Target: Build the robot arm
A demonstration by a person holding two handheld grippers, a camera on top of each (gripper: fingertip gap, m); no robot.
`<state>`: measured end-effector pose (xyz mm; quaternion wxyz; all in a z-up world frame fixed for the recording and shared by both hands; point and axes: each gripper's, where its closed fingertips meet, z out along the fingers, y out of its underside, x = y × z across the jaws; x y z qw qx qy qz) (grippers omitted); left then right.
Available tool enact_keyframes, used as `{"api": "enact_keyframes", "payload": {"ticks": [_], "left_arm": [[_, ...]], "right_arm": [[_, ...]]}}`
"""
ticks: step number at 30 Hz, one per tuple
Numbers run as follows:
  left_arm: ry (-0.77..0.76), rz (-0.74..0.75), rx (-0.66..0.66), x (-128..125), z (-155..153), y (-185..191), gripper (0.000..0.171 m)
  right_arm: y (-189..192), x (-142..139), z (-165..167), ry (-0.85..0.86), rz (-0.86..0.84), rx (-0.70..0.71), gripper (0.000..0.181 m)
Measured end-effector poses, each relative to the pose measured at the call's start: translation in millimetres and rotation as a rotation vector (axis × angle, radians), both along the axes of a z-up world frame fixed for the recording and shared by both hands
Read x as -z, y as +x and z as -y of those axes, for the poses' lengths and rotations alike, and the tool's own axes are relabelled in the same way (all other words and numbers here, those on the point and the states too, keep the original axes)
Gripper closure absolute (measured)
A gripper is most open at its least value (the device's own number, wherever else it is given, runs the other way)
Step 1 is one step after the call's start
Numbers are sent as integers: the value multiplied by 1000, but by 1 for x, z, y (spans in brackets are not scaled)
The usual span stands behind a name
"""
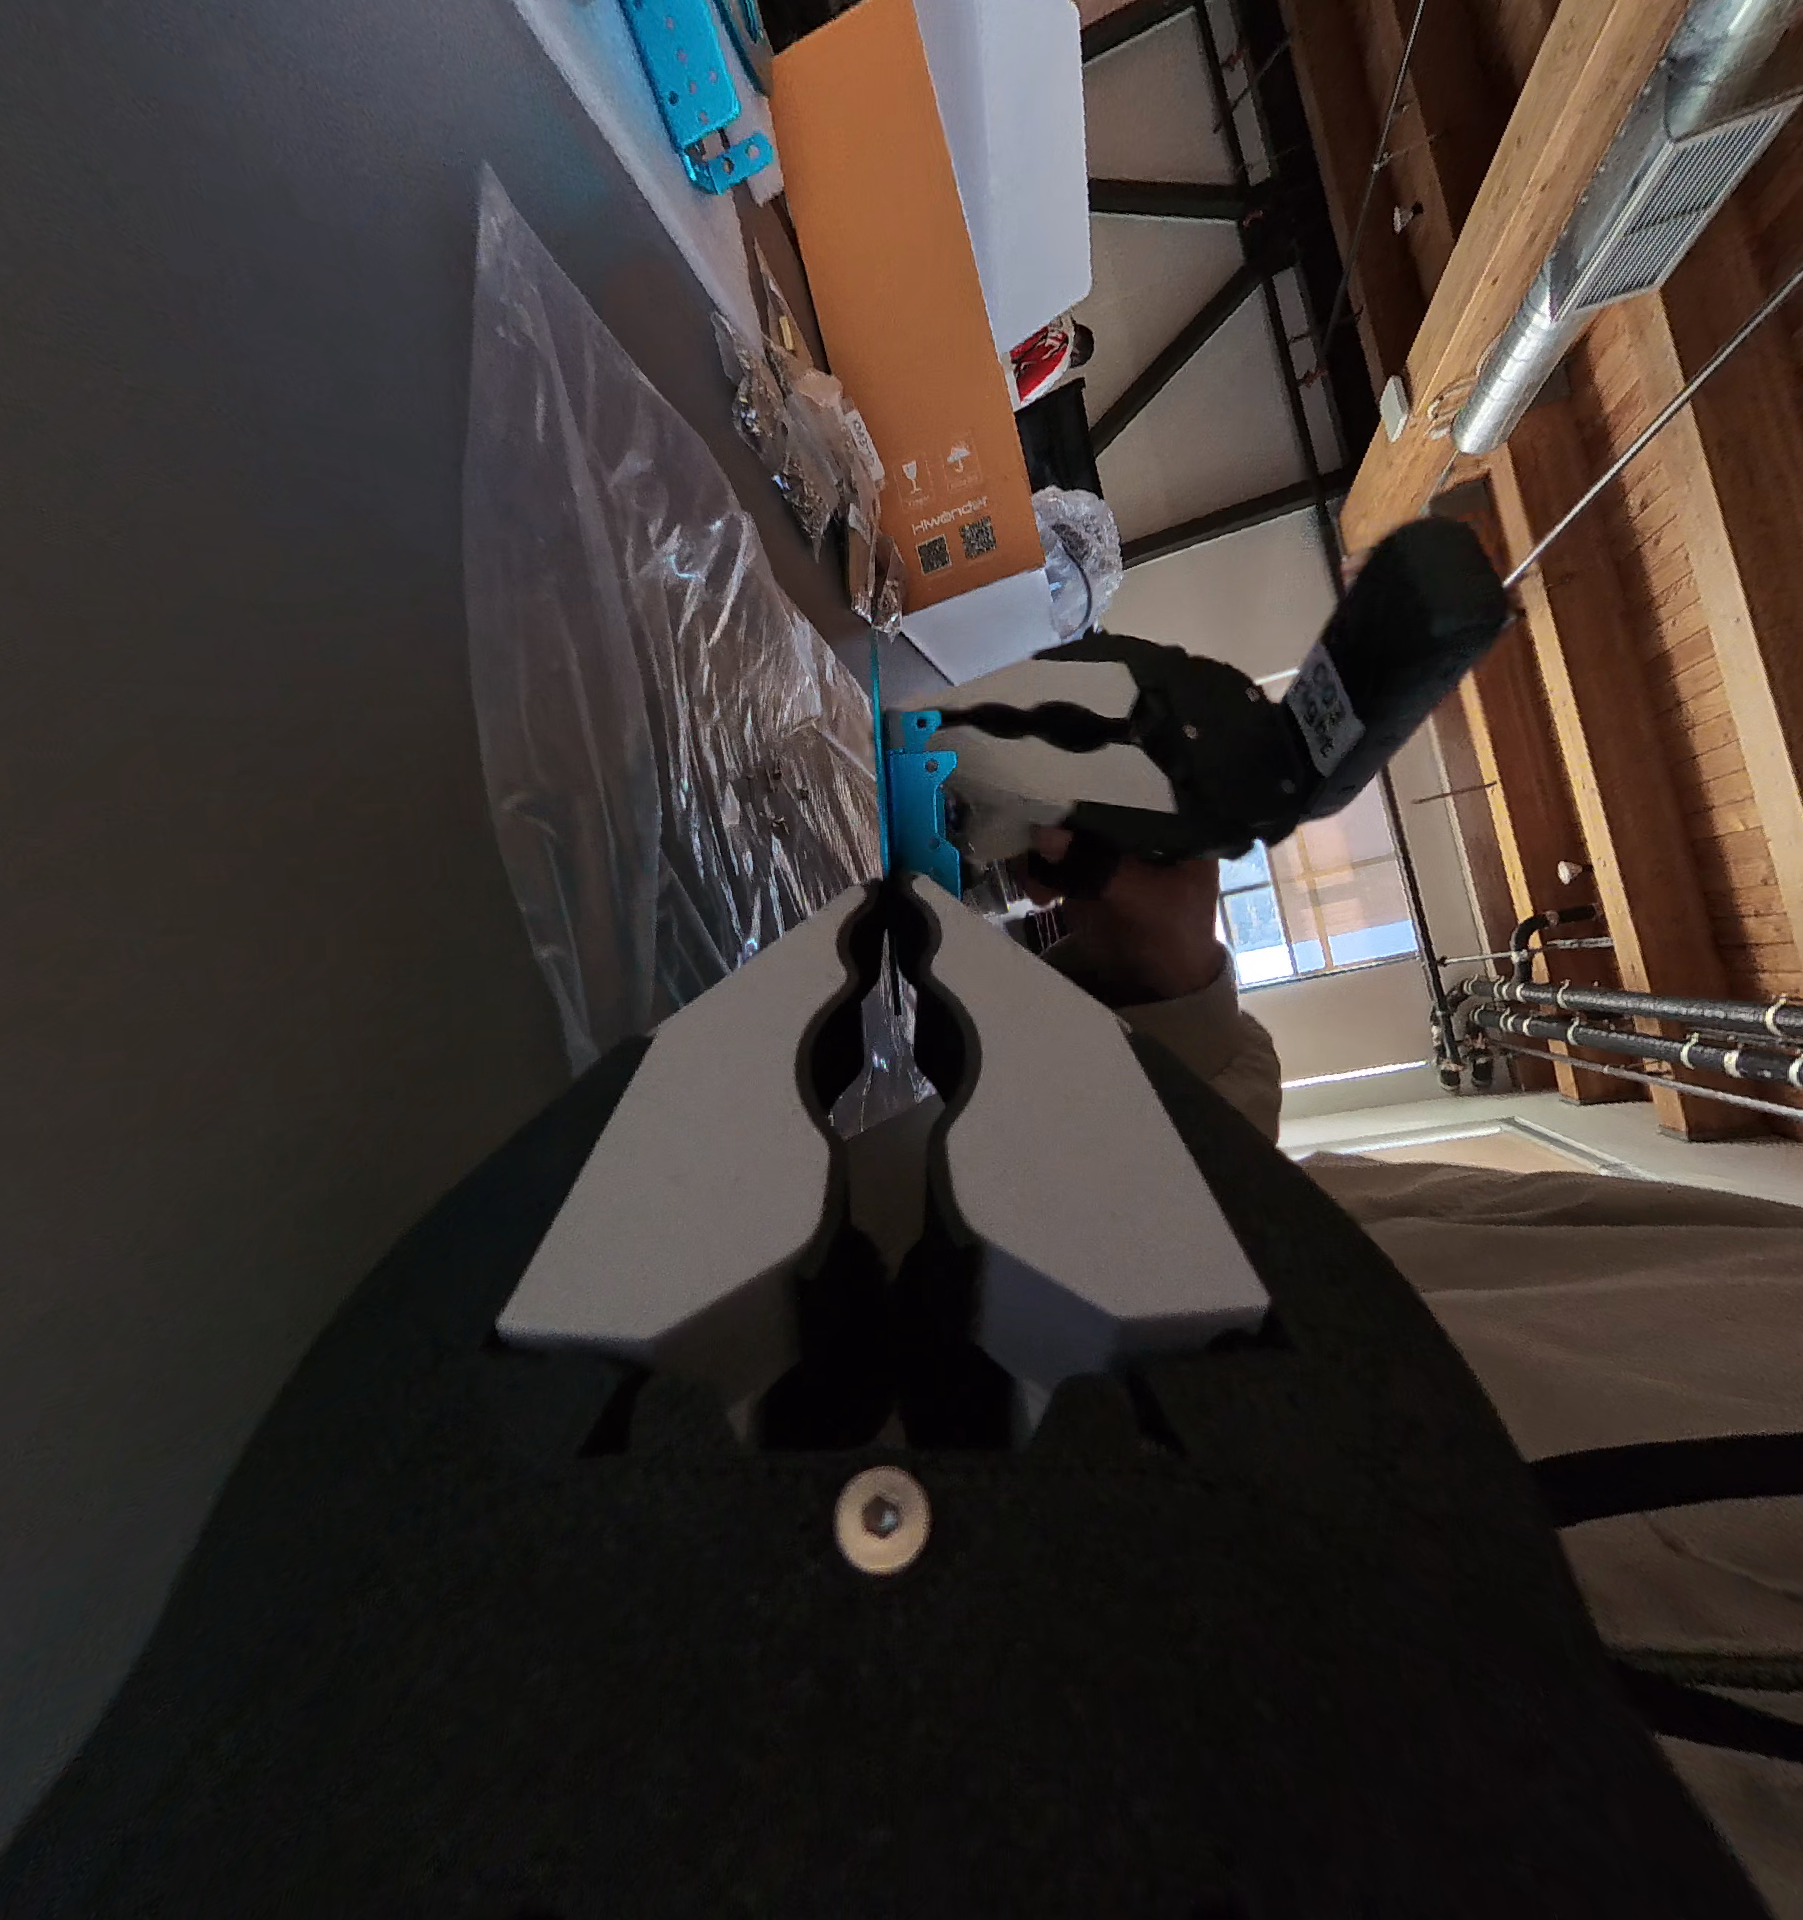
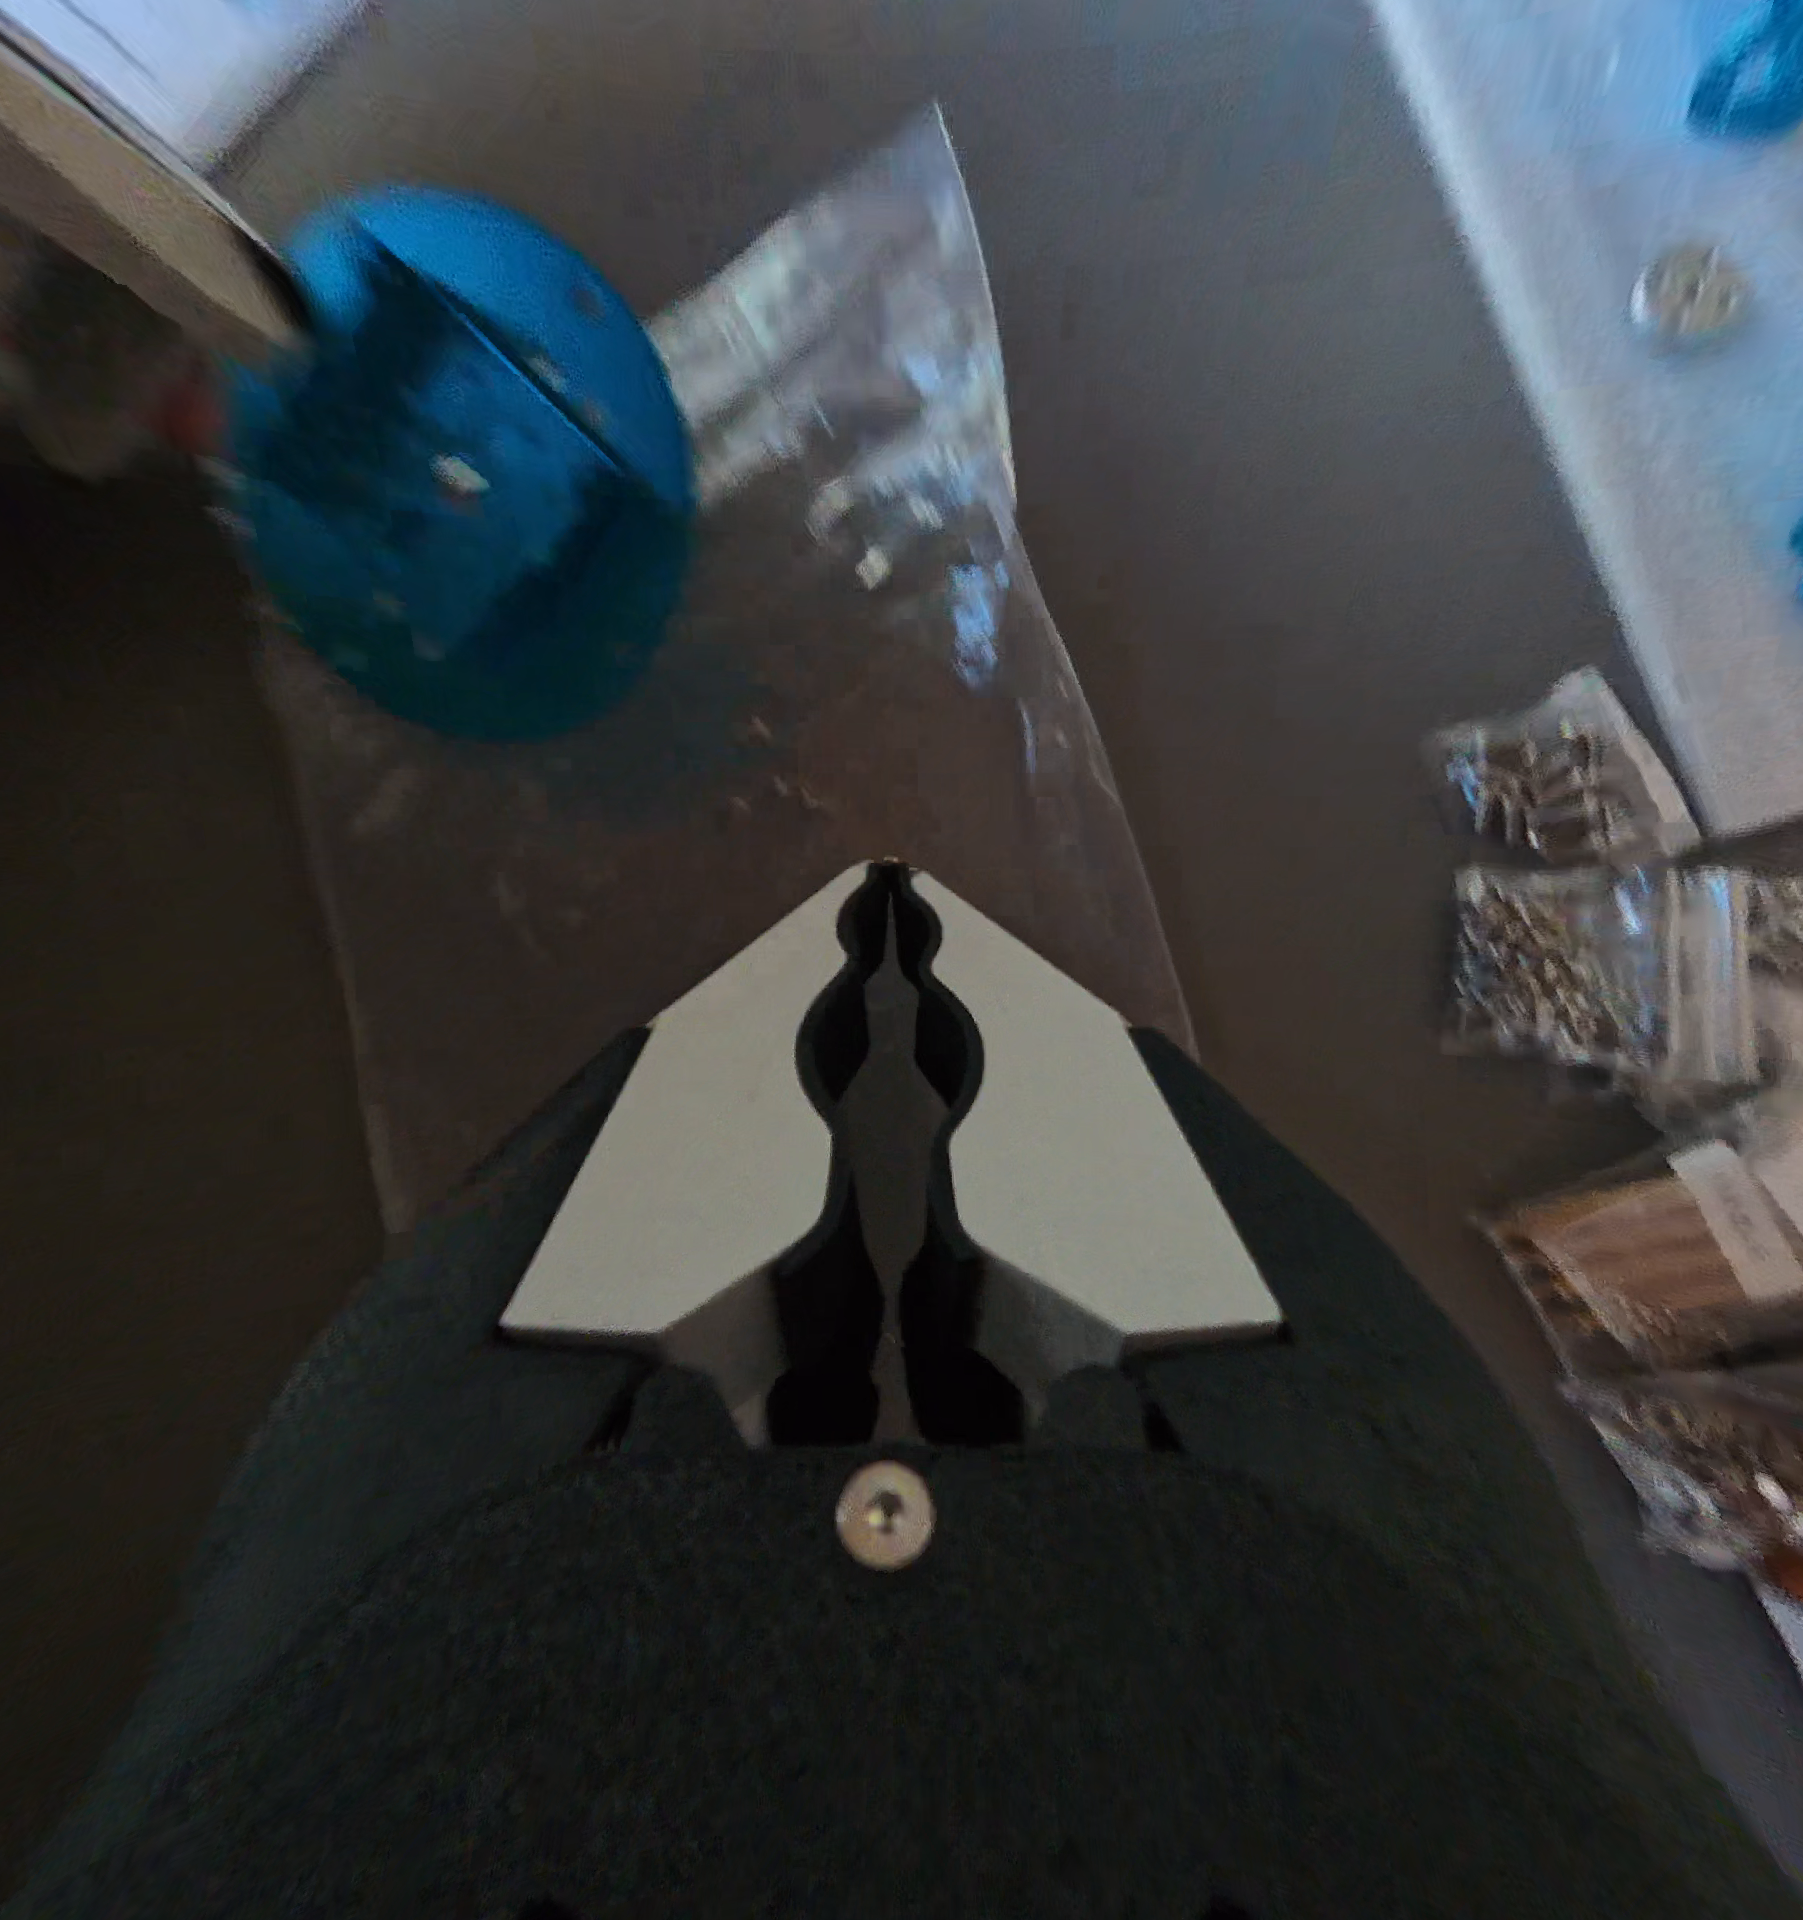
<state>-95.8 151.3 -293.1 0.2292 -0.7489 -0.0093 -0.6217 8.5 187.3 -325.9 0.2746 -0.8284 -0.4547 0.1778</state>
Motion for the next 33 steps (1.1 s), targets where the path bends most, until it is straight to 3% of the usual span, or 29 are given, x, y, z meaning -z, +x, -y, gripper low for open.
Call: {"api": "enact_keyframes", "payload": {"ticks": [4, 5, 8, 13, 19, 33], "left_arm": [[-37, 37, -32, 0, -5, -4, 171], [-38, 41, -28, 0, -4, -3, 171], [-4, 10, -17, -1, -1, 1, 171], [51, -61, -17, -2, 2, 6, 171], [136, -160, -41, -3, 3, 6, 171], [168, -230, -58, 1, 3, 8, 171]], "right_arm": [[-52, -61, 27, 36, -448, -127, 181], [-62, -66, 33, 55, -474, -153, 181], [-81, -57, 40, 133, -398, -186, 181], [-108, -58, 59, 108, -456, -231, 181], [-107, -53, 49, 241, -380, -97, 181], [-107, -38, 52, 128, -379, 12, 181]]}}
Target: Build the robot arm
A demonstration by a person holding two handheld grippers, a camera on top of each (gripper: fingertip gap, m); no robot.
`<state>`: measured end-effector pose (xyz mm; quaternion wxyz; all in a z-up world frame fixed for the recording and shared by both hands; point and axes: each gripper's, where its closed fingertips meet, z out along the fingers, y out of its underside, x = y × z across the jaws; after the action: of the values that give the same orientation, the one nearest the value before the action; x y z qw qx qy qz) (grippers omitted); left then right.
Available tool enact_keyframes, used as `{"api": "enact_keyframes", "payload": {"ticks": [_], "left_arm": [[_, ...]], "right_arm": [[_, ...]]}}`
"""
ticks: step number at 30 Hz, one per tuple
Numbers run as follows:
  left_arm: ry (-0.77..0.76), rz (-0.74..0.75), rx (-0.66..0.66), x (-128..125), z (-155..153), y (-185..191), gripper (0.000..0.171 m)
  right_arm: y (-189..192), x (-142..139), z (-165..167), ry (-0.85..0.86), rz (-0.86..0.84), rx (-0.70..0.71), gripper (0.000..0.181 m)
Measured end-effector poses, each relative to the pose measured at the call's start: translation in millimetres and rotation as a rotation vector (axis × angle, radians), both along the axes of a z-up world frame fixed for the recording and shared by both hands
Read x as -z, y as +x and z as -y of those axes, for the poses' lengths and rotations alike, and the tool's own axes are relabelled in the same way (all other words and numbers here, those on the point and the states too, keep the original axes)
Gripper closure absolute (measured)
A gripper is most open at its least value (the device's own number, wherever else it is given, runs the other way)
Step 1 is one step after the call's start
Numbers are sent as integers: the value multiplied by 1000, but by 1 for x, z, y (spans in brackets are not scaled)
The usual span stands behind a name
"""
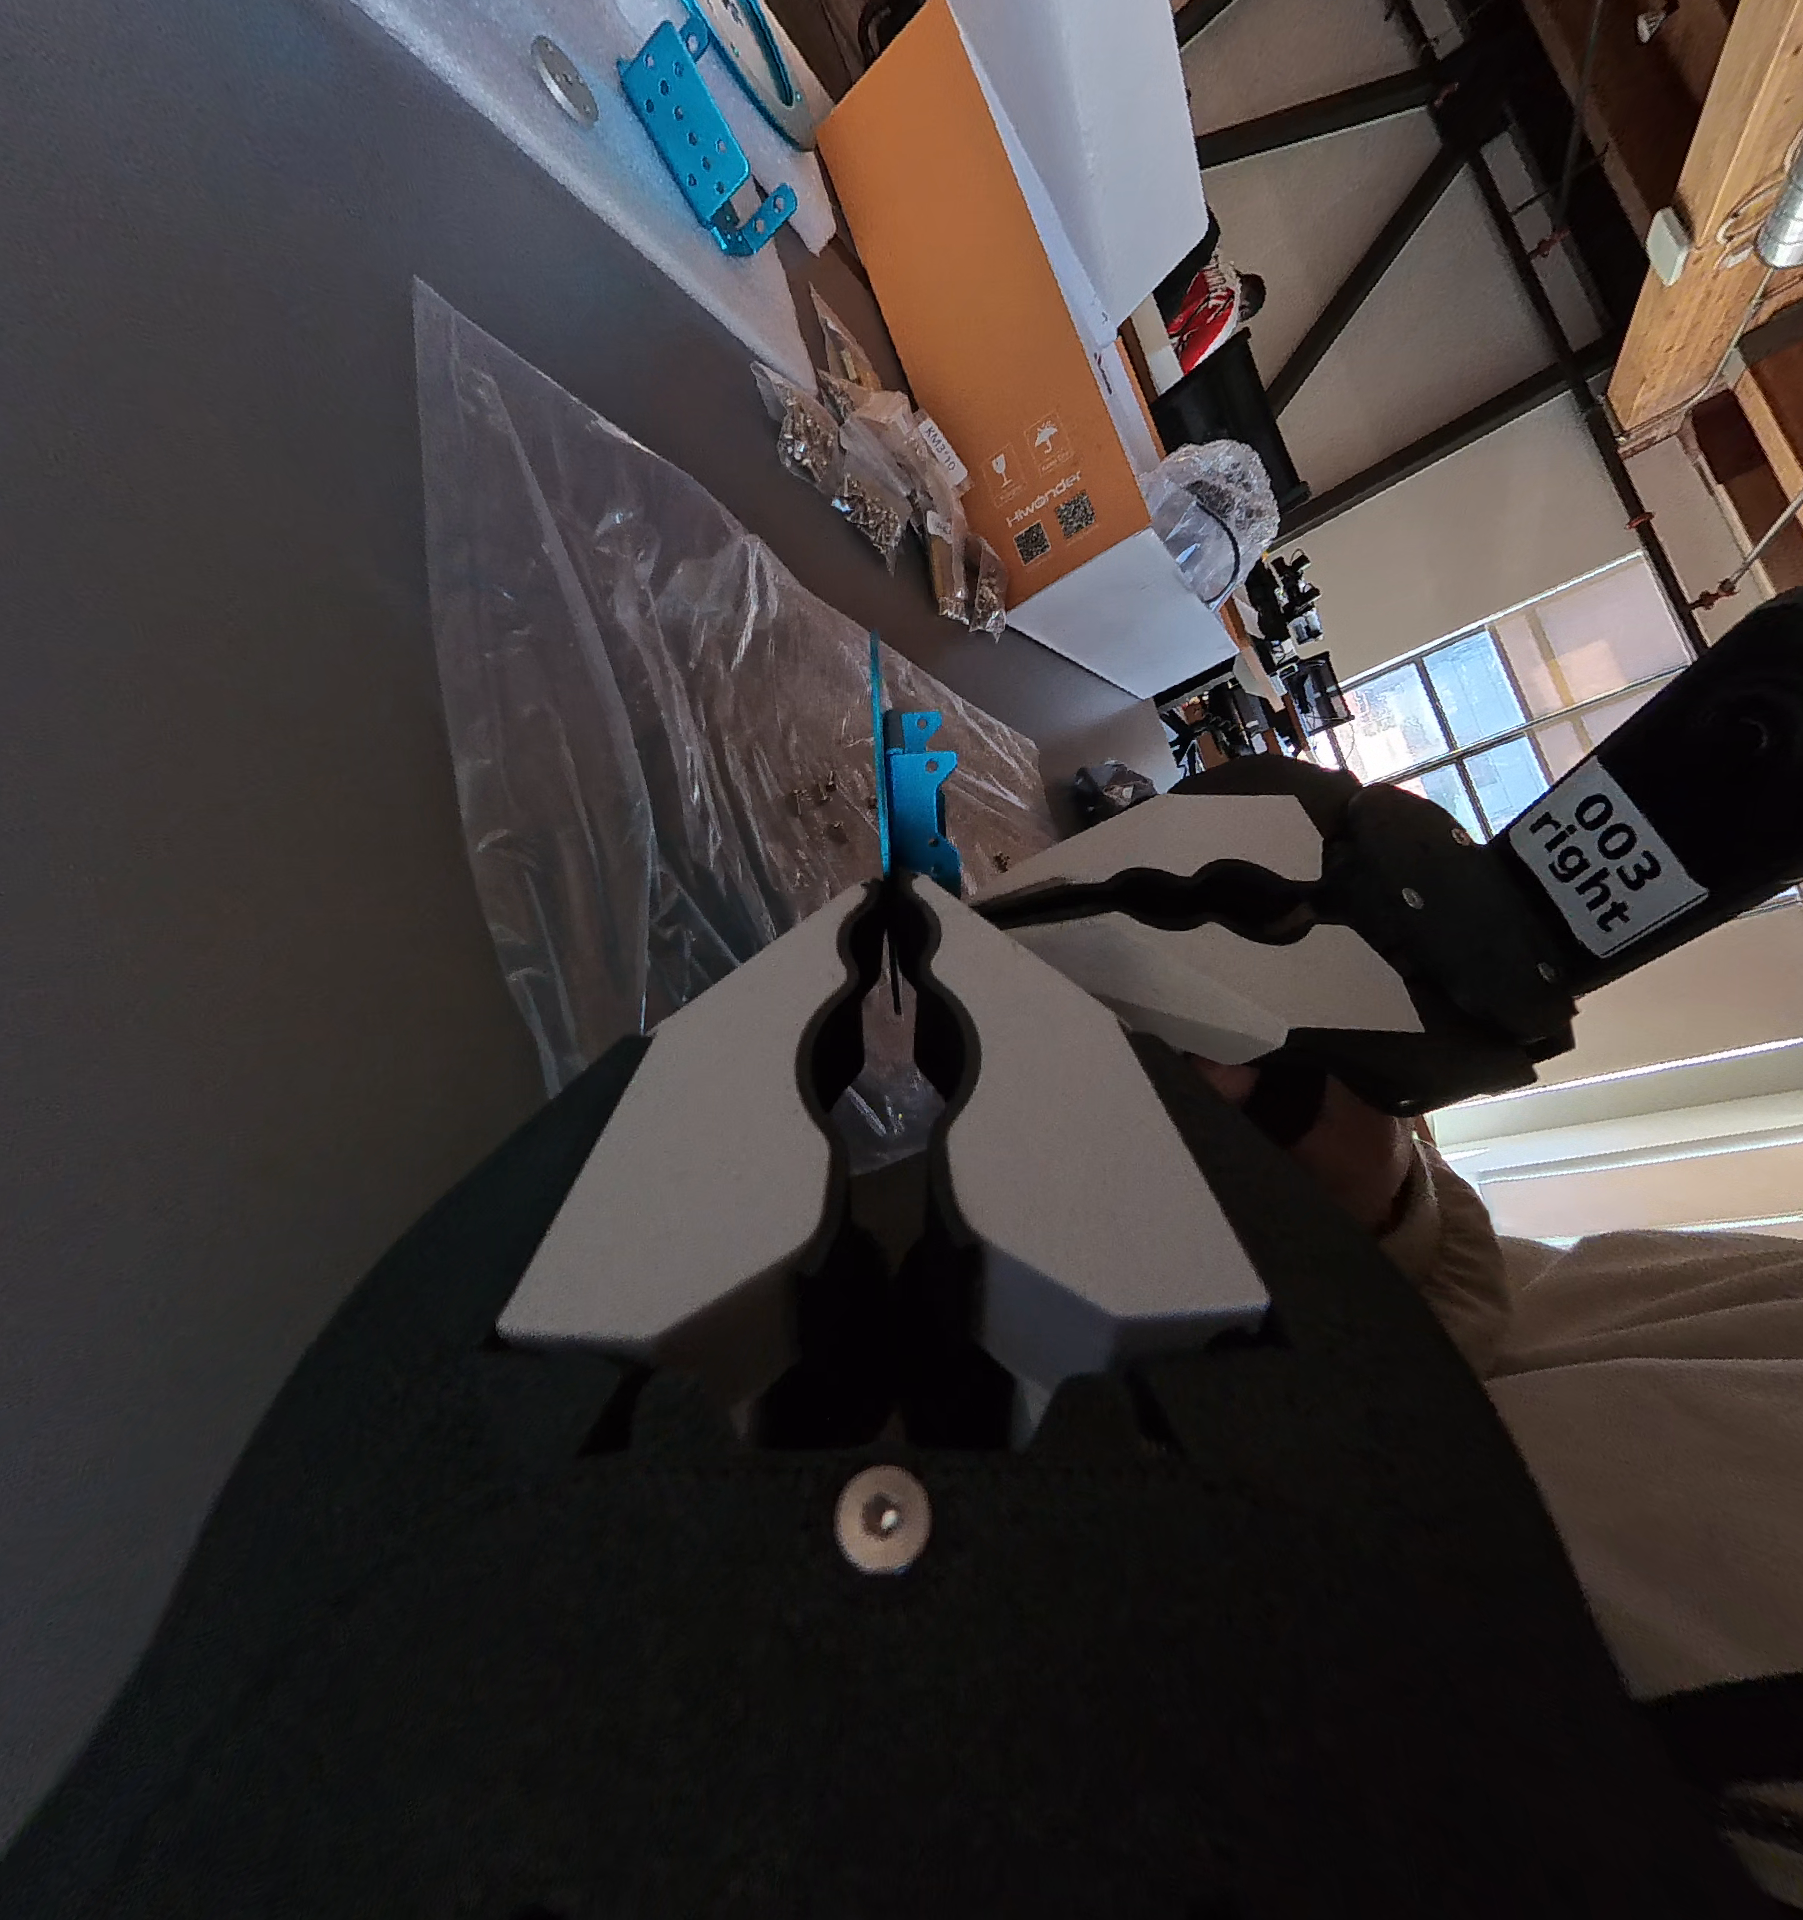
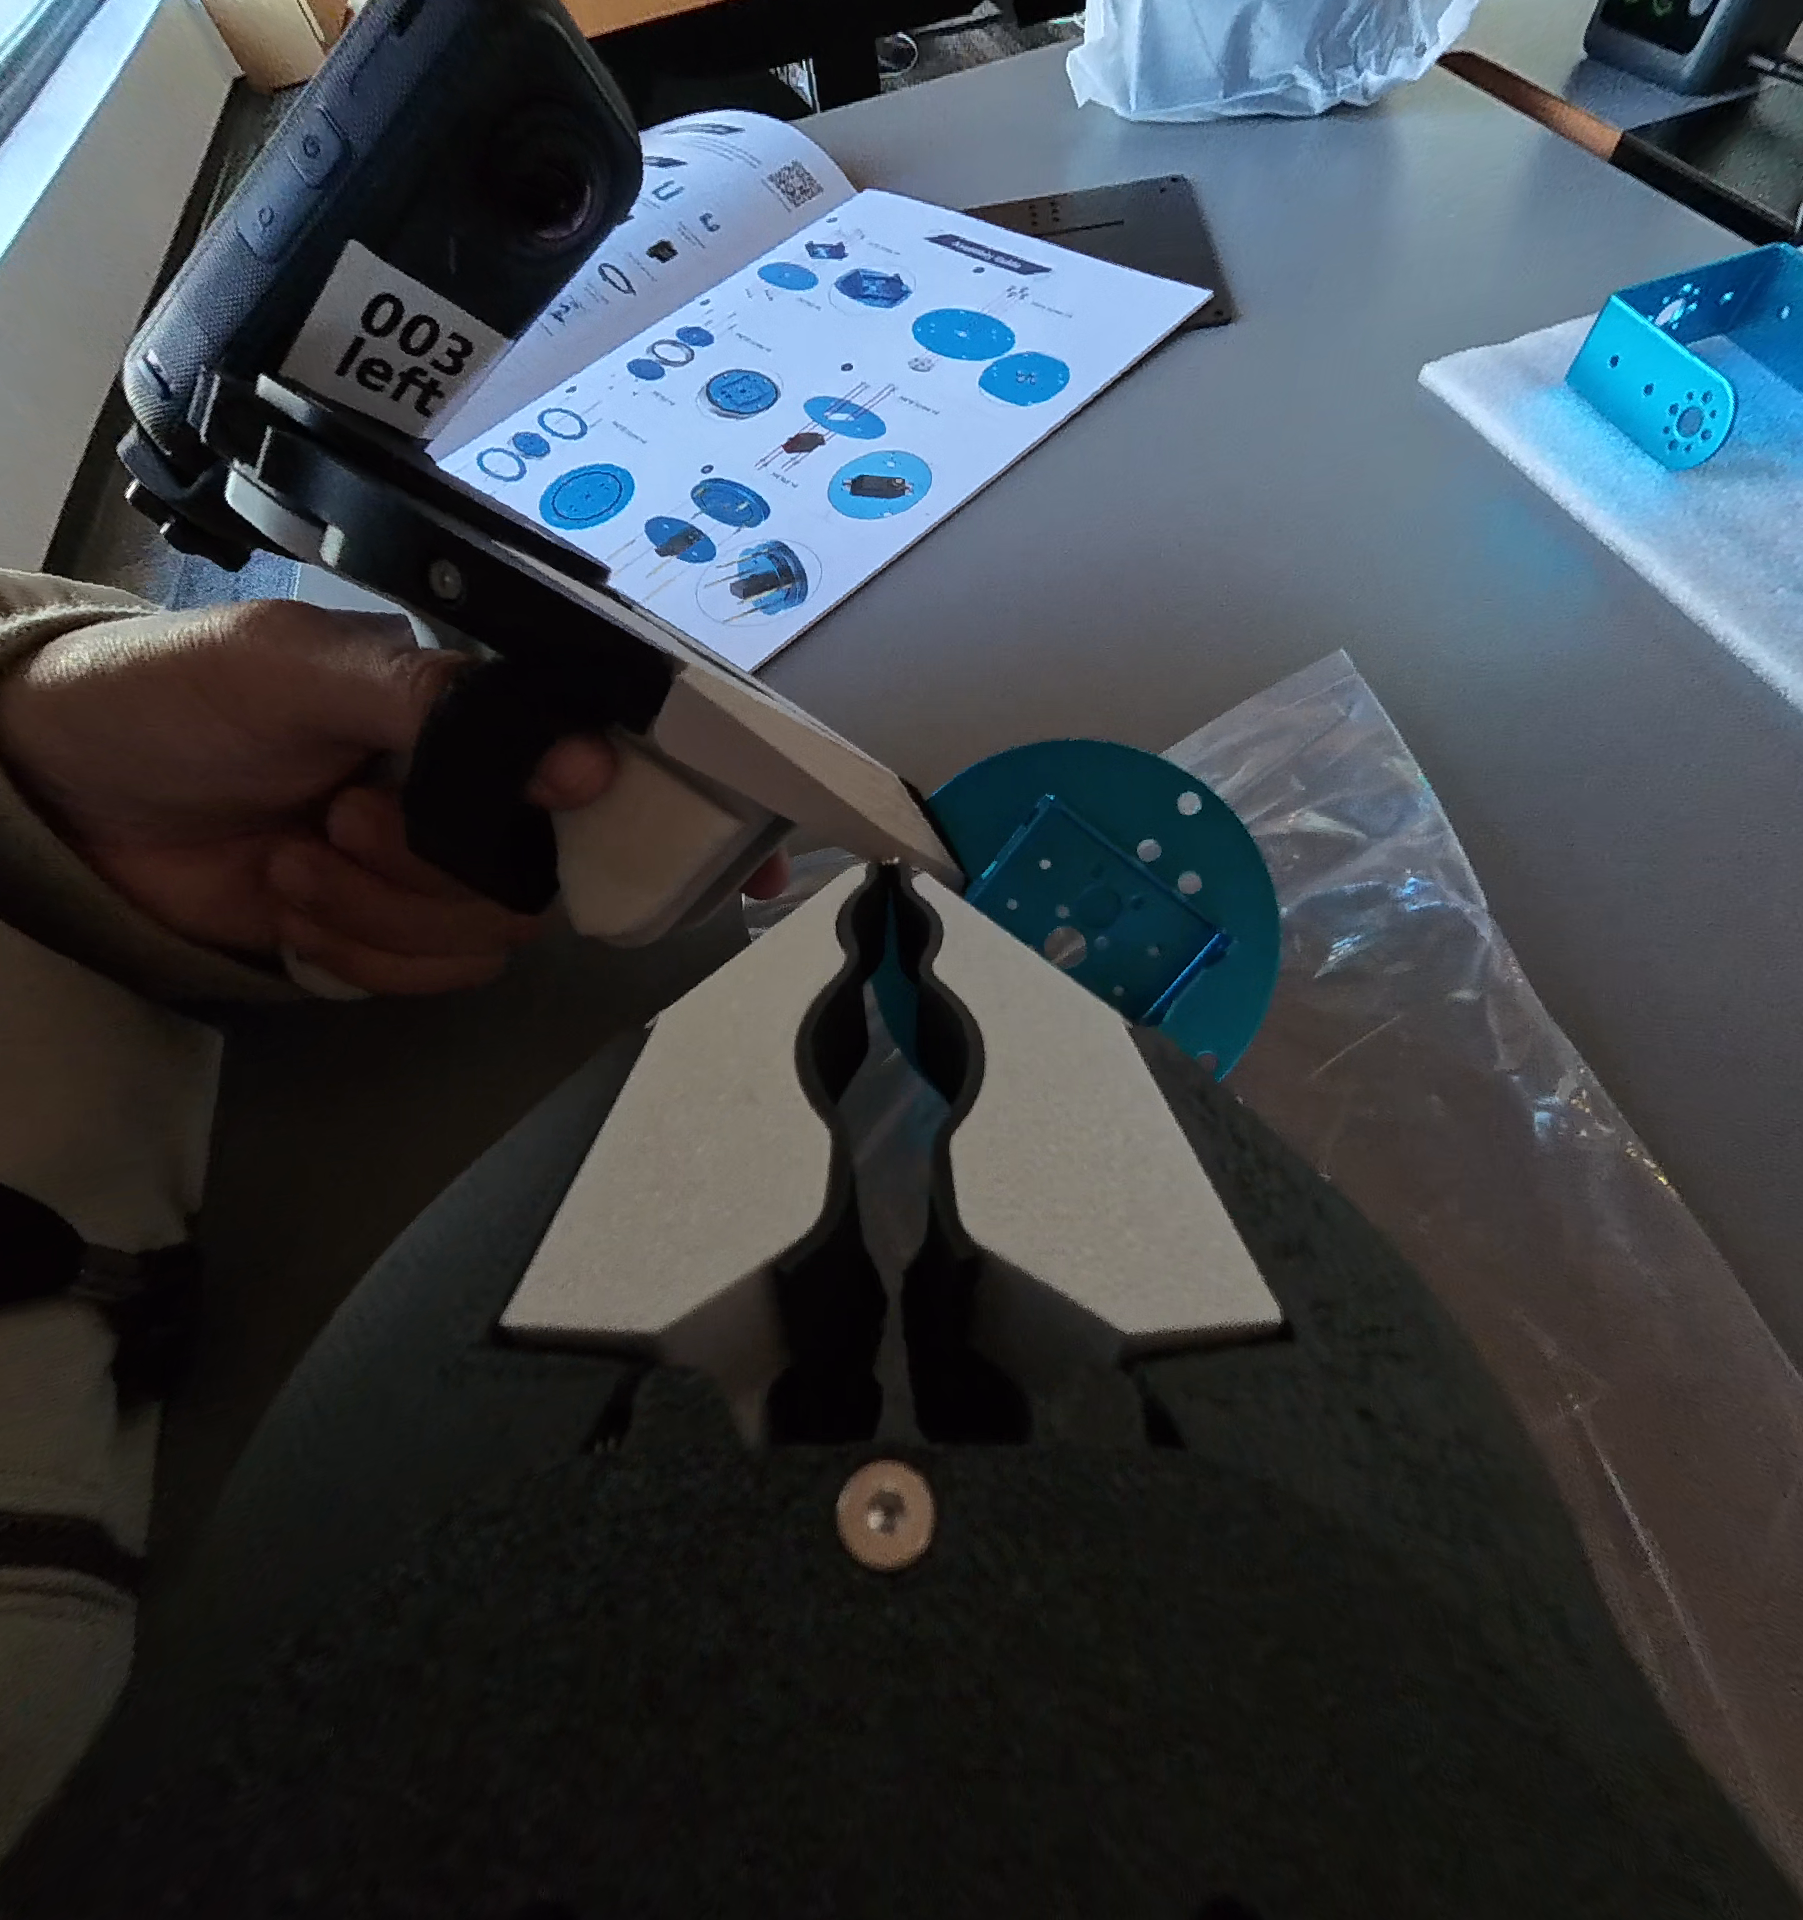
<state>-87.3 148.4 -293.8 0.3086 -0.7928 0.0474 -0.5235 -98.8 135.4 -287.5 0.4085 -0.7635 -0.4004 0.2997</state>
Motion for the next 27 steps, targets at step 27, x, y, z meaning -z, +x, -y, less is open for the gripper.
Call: {"api": "enact_keyframes", "payload": {"ticks": [27], "left_arm": [[57, -23, 4, -4, 1, 1, 171]], "right_arm": [[6, -6, 2, 3, -21, -63, 181]]}}
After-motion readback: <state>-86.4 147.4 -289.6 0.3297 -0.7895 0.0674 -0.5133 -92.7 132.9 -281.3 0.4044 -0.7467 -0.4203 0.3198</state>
